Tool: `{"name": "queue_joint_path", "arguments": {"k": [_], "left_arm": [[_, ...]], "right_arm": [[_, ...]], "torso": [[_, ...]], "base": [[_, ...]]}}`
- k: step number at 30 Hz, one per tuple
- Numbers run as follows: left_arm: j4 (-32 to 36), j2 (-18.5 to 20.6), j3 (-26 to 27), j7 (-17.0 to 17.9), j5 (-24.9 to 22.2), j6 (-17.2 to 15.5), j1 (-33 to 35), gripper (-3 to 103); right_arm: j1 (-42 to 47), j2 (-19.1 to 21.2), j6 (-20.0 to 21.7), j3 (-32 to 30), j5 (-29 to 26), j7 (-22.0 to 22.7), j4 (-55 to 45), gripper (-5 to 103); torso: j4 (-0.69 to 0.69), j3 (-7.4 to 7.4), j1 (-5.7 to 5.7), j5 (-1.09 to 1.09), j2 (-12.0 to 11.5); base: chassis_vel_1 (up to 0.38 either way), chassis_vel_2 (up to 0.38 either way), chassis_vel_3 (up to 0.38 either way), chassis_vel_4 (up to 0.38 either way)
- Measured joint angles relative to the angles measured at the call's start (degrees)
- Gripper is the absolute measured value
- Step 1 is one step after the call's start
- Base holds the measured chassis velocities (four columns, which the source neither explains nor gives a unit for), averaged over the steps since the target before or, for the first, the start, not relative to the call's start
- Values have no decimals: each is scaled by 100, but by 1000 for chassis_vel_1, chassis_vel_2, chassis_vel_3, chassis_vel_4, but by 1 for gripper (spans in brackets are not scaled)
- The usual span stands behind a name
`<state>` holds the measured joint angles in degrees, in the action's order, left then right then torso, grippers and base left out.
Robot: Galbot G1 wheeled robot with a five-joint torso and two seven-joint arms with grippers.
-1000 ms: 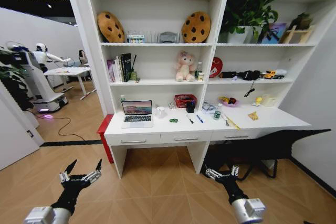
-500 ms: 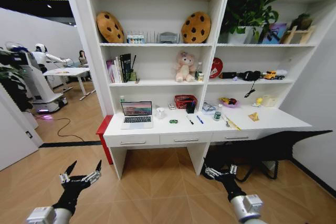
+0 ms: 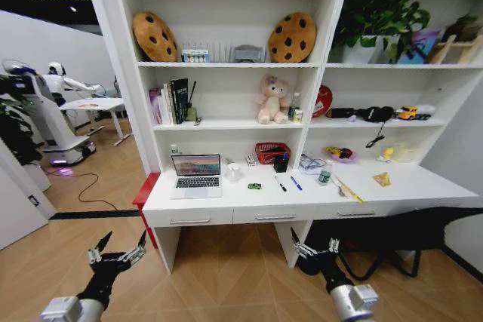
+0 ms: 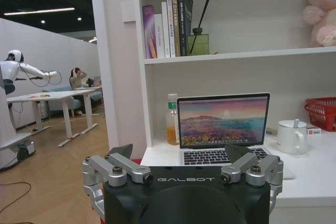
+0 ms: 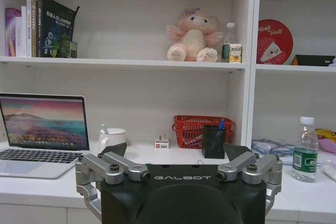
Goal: Organize the objects on the table.
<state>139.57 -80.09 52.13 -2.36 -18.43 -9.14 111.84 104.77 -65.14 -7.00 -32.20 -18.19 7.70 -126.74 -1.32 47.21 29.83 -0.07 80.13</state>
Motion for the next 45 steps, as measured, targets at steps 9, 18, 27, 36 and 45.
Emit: {"name": "queue_joint_path", "arguments": {"k": [9,18,27,36,45], "left_arm": [[55,-61,18,-38,31,11,35,98],[129,-60,102,106,45,27,27,100],[25,215,184,-174,47,330,45,89],[-229,1012,380,-737,229,922,17,52],[-512,1824,442,-909,330,1039,-213,25]], "right_arm": [[-55,5,-35,50,13,-24,43,100],[8,-8,-106,120,445,-51,-44,100],[29,-103,-340,214,806,-297,39,100],[-10,-98,-422,153,726,-290,249,100],[-79,-8,-412,151,699,-285,382,100]], "torso": [[0,2,3,4,-2],[-3,1,3,5,-2],[0,1,0,5,-2],[0,-1,-4,7,2],[-2,1,3,7,-1]], "base": [[-368,365,357,-374],[-332,334,335,-337],[-97,87,57,-67],[34,-49,-31,49],[0,0,0,0]]}}
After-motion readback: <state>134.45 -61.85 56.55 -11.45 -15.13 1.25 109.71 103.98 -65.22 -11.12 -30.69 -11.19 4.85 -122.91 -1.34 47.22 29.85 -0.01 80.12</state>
